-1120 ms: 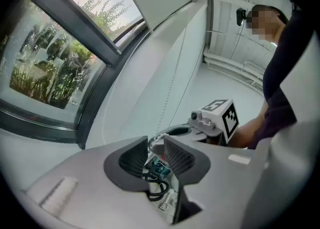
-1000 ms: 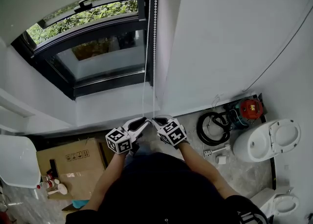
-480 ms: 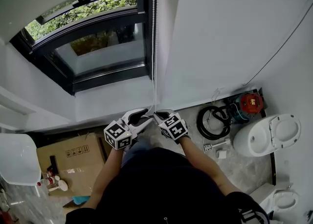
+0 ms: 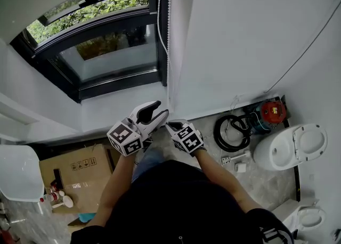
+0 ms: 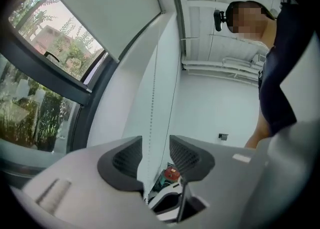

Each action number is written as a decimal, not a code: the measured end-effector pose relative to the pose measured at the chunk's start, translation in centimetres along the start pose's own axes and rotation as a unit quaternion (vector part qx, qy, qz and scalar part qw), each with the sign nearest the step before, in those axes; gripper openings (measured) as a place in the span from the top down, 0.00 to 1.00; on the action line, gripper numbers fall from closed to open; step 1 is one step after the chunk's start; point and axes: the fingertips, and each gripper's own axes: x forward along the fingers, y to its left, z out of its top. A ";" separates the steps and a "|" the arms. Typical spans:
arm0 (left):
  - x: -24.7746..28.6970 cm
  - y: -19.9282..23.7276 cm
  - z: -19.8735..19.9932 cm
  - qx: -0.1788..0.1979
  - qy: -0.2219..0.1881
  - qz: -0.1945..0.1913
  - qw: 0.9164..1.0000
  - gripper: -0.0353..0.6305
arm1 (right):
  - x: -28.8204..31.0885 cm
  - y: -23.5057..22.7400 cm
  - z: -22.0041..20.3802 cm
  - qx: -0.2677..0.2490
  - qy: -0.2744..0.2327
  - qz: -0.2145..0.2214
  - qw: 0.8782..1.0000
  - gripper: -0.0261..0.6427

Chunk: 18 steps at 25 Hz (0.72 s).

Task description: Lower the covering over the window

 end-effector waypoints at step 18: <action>3.0 0.1 -1.8 -0.022 0.058 0.011 0.998 0.93 | 0.2 0.9 -1.9 -0.051 0.040 0.008 0.998 0.94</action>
